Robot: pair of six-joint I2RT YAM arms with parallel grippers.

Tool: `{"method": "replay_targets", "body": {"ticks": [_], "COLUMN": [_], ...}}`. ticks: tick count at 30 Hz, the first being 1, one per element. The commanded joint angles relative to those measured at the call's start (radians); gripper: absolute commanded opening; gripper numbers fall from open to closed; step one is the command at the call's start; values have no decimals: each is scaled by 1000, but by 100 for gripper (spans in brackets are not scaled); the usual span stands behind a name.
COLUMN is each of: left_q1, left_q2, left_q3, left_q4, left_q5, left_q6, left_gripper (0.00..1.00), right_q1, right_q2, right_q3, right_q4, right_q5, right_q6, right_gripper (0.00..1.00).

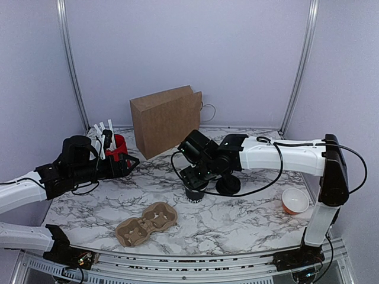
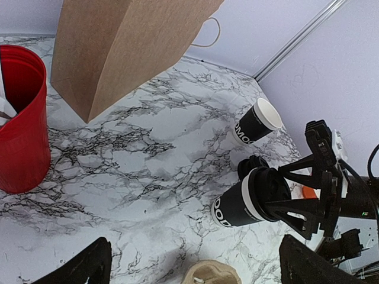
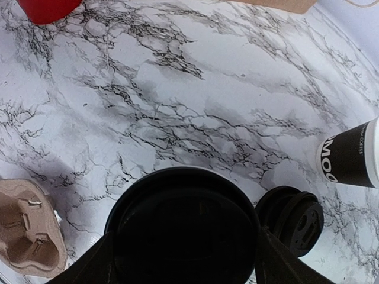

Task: Pack the takeout coffee

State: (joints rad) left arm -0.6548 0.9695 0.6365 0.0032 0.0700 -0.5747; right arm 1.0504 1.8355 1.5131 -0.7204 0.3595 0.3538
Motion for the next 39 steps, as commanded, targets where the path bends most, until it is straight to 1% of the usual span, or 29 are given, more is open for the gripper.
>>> {"method": "replay_targets", "body": {"ticks": [1,18,32,39], "left_q1": [-5,-5,-5,-5], "left_q2": [12,14,26,25], "left_q3": [0,-4,0,-1], "left_q4": [35,35,35,34], "left_q5": [10,9,17,17], "left_q6": [16,22,20,20], "left_gripper": [99,99,99,99], "right_q1": [12,15,13,14], "right_q2": [10,30,18,23], "right_q3": [55,48,1,26], "right_q4": [-33,-27,-10,-36], "right_q5": [34,18,3,19], "right_q6": [4,7,30,34], "right_gripper": [75,75,76,78]}}
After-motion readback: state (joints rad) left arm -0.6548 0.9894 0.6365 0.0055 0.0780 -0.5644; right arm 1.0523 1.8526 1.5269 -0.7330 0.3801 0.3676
